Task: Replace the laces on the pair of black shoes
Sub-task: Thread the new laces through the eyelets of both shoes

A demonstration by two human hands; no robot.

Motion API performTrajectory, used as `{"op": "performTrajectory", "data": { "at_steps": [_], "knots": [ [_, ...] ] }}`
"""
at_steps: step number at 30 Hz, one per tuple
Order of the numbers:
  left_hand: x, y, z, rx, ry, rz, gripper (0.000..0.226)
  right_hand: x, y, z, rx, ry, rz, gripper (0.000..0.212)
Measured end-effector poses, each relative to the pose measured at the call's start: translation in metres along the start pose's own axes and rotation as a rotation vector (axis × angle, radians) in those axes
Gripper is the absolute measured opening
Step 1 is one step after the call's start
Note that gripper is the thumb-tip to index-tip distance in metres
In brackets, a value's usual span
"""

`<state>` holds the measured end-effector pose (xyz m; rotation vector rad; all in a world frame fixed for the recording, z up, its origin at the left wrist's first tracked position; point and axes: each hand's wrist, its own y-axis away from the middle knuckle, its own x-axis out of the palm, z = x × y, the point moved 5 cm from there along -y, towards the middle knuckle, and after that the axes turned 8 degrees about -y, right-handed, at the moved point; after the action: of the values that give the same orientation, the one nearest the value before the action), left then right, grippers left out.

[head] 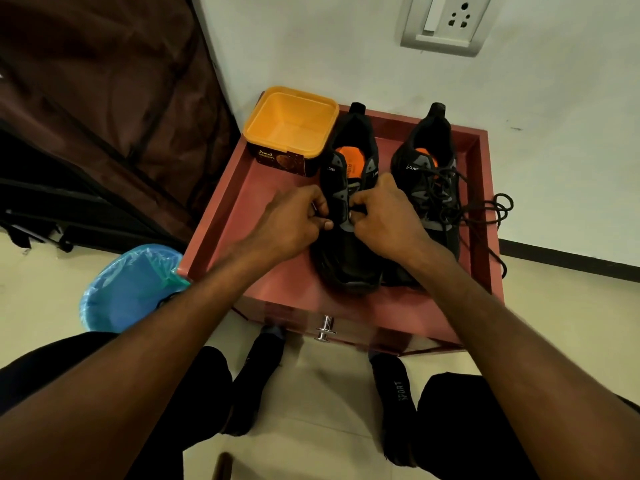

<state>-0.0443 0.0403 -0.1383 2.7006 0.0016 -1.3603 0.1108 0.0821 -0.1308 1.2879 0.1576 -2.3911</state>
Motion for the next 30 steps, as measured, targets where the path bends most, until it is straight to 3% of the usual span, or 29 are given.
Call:
{"op": "performTrajectory", "data": {
  "at_steps": [7, 10, 13, 17, 19, 22, 24, 27, 30],
  "knots": [
    [0.000, 0.001, -0.002, 0.037, -0.005, 0.010, 0.017, -0.003, -0.005, -0.004, 0.012, -0.214, 0.132, 0.027],
    [-0.002, 0.001, -0.008, 0.118, 0.025, -0.014, 0.018, -0.007, -0.004, -0.005, 0.007, -0.248, 0.145, 0.008],
    [-0.004, 0.001, -0.016, 0.162, 0.001, -0.107, 0.015, -0.011, -0.001, -0.009, 0.027, -0.281, 0.220, 0.033],
    [-0.003, -0.003, -0.017, 0.104, -0.016, -0.103, 0.015, -0.018, 0.005, -0.011, -0.054, -0.268, 0.218, 0.044],
    [-0.013, -0.003, -0.021, 0.092, 0.158, -0.130, 0.014, -0.019, 0.005, -0.013, -0.062, -0.267, 0.184, 0.049],
    [-0.042, 0.000, -0.032, 0.077, 0.773, -0.179, 0.019, -0.023, 0.005, -0.010, -0.067, -0.227, 0.174, 0.052],
    [-0.054, -0.001, -0.032, 0.053, 0.894, -0.206, 0.019, -0.024, 0.005, -0.008, -0.055, -0.158, 0.165, 0.051],
    [-0.050, -0.008, -0.016, 0.058, 0.338, -0.250, 0.017, -0.027, 0.007, -0.007, -0.023, -0.084, 0.136, 0.053],
    [-0.021, -0.008, -0.005, 0.073, -0.138, -0.039, 0.020, -0.028, 0.009, -0.007, -0.014, -0.011, 0.099, 0.057]
  ]
}}
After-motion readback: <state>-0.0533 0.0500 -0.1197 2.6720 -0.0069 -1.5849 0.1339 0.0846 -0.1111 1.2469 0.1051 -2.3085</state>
